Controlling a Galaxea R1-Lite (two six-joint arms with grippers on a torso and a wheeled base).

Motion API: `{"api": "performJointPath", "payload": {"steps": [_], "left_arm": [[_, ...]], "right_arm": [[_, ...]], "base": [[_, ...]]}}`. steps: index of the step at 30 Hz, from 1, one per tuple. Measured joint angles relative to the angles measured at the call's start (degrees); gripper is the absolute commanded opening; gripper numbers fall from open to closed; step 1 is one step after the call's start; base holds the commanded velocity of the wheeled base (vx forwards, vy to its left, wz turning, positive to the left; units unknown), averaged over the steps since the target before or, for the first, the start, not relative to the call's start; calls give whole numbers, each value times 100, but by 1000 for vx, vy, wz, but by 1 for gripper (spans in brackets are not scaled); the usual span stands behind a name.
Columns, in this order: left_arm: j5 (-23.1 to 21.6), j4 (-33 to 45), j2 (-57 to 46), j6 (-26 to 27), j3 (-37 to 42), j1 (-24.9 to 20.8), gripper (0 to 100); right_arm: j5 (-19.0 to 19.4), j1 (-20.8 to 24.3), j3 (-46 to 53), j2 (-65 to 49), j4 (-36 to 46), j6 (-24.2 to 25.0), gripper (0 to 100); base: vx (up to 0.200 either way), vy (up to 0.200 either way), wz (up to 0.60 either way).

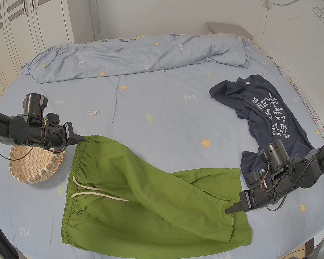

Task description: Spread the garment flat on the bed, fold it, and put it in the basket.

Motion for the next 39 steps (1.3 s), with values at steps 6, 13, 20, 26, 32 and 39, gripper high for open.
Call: {"api": "performJointPath", "payload": {"steps": [6,13,20,26,32,39], "left_arm": [[28,0,-44,1,0,20,0],[44,-2,-127,11,0,30,0],[85,-5,-229,17,0,52,0],[406,-30,-282,105,-2,72,0],[824,-49,-267,340,-23,88,0],[884,-246,-226,402,-150,88,0]], "right_arm": [[-308,-16,-234,-127,59,-74,0],[-383,-124,-1320,-279,822,-315,0],[-675,-215,-2909,-254,1536,-569,0],[-1187,-278,-4067,82,1751,-791,0],[-1688,-450,-4708,623,1406,-1120,0],[-1818,-618,-5155,1229,736,-1208,0]], "base": [[0,0,0],[0,0,0],[0,0,0],[0,0,0],[0,0,0],[0,0,0]]}}
